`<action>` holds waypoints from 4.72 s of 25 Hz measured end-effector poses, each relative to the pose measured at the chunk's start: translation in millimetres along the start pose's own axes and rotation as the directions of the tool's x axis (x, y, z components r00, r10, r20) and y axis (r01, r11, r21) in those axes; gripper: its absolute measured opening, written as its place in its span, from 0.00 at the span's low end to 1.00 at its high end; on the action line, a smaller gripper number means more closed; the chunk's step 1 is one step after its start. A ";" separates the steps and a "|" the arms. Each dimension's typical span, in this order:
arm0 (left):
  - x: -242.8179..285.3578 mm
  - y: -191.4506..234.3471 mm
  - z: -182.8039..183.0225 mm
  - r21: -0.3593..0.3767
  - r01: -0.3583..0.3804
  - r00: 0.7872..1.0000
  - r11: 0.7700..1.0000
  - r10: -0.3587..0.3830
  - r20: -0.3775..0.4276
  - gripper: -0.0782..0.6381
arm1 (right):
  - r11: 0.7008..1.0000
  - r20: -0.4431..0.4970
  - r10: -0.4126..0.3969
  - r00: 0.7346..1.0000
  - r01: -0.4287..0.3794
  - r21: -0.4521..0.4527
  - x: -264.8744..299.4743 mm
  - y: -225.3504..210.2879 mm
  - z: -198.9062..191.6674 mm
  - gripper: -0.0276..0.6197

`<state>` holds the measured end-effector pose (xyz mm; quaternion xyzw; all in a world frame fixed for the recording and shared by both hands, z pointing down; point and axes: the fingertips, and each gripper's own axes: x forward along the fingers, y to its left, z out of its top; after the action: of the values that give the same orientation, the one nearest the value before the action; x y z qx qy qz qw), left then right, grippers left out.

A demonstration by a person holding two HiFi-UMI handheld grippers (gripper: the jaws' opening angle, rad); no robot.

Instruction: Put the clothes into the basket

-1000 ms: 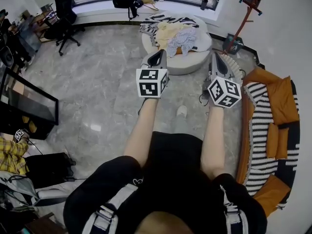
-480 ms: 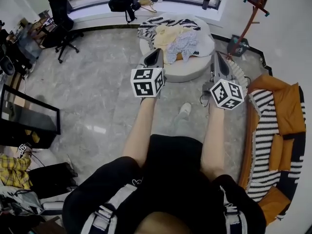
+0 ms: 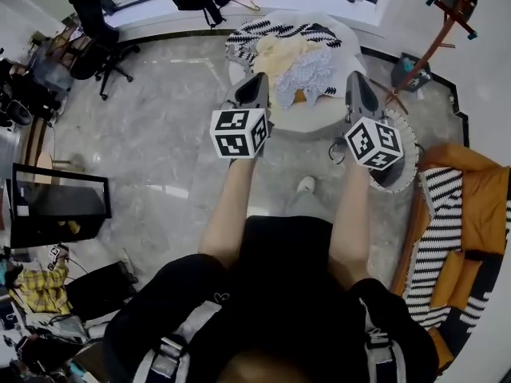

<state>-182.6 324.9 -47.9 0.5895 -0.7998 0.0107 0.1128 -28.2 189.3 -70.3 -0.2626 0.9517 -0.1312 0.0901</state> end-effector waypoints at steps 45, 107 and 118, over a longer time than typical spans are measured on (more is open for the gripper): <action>349.7 133.1 -375.7 -0.134 0.060 0.885 0.989 -0.115 -0.452 0.12 | 0.995 -0.612 -0.083 0.786 0.101 -0.005 199.4 -195.0 -444.6 0.06; 434.9 136.3 -476.6 -0.332 0.093 0.827 0.939 -0.258 -0.499 0.13 | 0.969 -0.608 0.069 0.791 0.093 0.230 267.1 -280.9 -535.7 0.07; 409.0 43.4 -342.5 -0.246 0.272 0.869 0.930 -0.347 -0.353 0.13 | 0.975 -0.424 0.068 0.903 0.031 0.221 222.6 -276.2 -375.8 0.07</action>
<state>-280.5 5.0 369.8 0.6829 -0.6531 0.0341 0.3255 -175.3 -79.8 345.7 -0.2065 0.9298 -0.2906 -0.0915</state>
